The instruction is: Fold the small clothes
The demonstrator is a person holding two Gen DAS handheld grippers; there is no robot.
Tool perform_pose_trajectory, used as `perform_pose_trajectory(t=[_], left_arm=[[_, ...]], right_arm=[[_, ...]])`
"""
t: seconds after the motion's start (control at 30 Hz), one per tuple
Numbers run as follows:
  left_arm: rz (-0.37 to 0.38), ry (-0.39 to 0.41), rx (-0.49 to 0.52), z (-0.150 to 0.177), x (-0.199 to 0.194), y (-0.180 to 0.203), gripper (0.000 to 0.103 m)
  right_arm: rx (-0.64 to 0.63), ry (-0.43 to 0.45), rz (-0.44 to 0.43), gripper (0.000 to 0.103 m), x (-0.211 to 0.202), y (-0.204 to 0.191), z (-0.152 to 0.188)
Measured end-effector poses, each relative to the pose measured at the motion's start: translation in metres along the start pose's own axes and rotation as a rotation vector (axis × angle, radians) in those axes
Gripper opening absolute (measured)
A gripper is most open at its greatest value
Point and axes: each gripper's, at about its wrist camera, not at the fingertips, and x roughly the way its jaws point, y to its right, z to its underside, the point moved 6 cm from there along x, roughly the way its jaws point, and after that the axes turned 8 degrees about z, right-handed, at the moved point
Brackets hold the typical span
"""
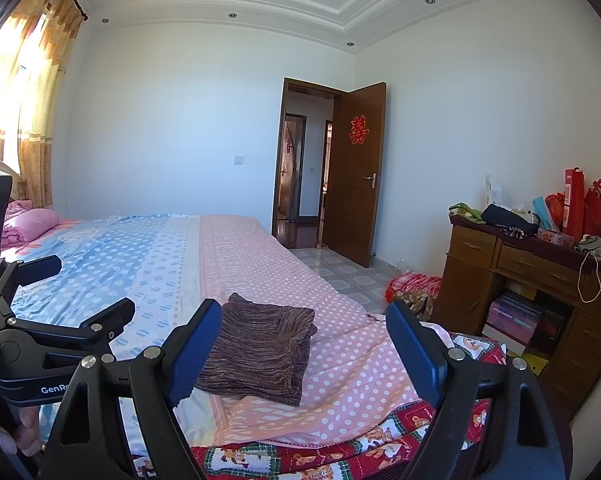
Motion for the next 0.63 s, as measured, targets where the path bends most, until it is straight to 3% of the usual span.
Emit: perform_pose_trajectory(t=[0.27,0.63], left_arm=[[-0.029,-0.037,0.007,0.0028,0.0061,0.0001,0.103],[0.008,-0.058,-0.018,0.0048,0.0084,-0.0033,0.103]], right_arm=[[0.006,-0.008,0.005,0.085,-0.002,-0.003,0.0024],[0.008,-0.011,0.008,0.085,-0.0031,-0.0044,0.0035]])
